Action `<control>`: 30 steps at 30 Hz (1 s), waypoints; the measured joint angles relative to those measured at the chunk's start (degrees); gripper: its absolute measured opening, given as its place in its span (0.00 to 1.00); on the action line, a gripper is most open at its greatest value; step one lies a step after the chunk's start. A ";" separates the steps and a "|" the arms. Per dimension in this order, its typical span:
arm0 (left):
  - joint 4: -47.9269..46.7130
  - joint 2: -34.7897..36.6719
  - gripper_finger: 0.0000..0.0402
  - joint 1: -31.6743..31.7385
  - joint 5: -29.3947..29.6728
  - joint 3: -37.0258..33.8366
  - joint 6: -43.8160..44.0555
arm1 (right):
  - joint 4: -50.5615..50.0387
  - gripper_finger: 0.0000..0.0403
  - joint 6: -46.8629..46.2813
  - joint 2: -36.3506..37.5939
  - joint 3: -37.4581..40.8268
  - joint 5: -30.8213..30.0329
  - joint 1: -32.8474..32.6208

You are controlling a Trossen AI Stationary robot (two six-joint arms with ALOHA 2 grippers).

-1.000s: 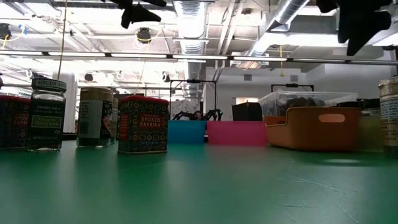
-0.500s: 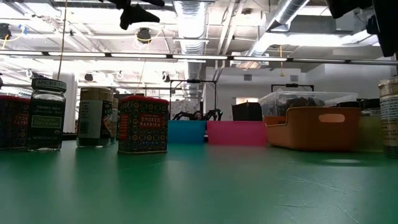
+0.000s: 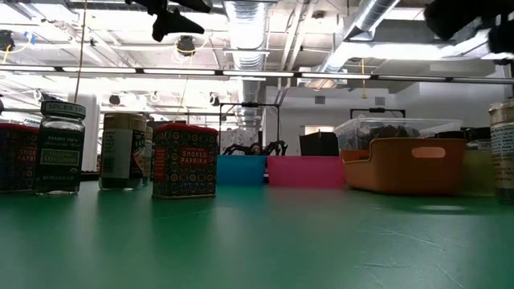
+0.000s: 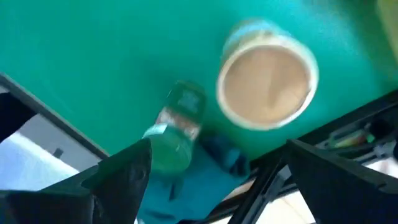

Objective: Sort spices by type
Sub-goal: Put the bottom green seasoning bottle into the orange bin

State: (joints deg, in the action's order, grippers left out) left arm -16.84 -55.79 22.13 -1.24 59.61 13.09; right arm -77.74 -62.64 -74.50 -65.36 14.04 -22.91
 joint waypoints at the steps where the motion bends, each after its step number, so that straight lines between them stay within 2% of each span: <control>1: -0.31 0.00 0.60 0.00 0.00 0.00 0.05 | -0.12 0.97 -1.45 0.03 -0.42 0.02 -1.11; 7: -0.72 0.00 0.60 -0.02 0.00 0.00 2.59 | -0.93 0.97 -13.98 0.21 -1.52 0.68 -7.55; 13: -0.83 -0.13 0.60 -0.02 0.02 0.00 6.71 | 3.74 0.97 -25.06 -2.04 -1.52 1.24 -12.30; 21: -0.94 -0.42 0.60 -0.02 0.04 0.00 11.41 | 11.13 0.97 -27.36 -9.46 -1.52 0.57 -16.33; 30: -1.01 -0.39 0.60 -0.02 -0.02 0.00 11.03 | 6.66 0.97 -27.10 -17.85 -1.52 -4.24 -17.97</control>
State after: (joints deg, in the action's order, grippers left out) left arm -17.85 -56.18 22.11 -1.26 59.61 24.12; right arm -71.08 -89.73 -92.34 -66.87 9.80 -40.88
